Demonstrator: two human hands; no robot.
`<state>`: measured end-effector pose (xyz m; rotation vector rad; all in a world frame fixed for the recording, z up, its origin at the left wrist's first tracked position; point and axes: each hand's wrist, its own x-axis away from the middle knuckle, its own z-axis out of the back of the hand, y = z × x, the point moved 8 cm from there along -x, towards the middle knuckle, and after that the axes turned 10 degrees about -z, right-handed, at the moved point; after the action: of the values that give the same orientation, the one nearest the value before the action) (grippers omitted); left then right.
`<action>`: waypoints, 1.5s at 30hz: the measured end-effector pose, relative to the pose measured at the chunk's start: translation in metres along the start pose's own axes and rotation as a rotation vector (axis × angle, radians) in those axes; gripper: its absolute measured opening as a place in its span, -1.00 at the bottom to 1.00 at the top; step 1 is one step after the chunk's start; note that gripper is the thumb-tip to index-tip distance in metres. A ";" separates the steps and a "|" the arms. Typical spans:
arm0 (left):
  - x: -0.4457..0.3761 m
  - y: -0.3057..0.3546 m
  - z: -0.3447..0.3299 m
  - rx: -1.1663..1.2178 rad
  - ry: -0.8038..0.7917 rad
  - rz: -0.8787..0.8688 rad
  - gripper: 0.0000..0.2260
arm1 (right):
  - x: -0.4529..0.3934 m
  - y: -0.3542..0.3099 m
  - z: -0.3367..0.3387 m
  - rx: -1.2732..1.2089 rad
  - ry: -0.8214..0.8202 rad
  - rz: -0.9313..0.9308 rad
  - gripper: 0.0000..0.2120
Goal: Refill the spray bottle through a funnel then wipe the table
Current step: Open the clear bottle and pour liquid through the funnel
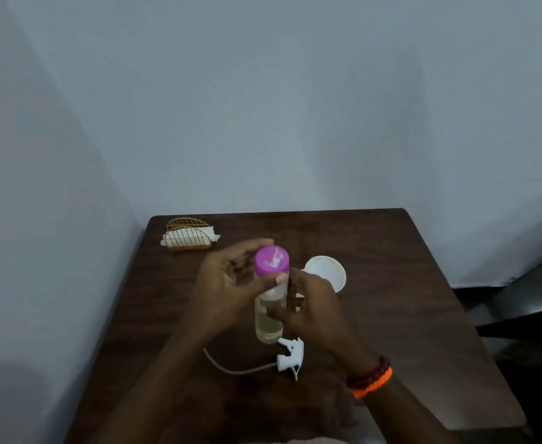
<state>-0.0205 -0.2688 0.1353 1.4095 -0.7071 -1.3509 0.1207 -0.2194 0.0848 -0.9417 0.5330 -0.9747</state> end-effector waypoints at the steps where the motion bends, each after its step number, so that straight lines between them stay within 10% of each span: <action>1: 0.009 -0.005 -0.005 -0.006 -0.013 0.009 -0.49 | 0.008 0.006 0.000 0.012 0.011 -0.013 -0.70; 17: 0.080 -0.012 -0.023 -0.192 0.099 0.126 -0.44 | 0.063 0.050 0.004 -0.003 0.110 -0.092 -0.63; 24: 0.064 -0.017 -0.042 -0.156 -0.146 0.152 -0.17 | 0.076 0.043 -0.010 -0.042 0.019 -0.065 -0.60; 45: 0.067 -0.016 -0.063 -0.140 -0.222 0.118 -0.42 | 0.075 0.053 0.001 -0.017 0.031 -0.096 -0.69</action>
<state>0.0495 -0.3076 0.0873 1.1015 -0.8110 -1.4481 0.1822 -0.2722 0.0415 -0.9757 0.5268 -1.0746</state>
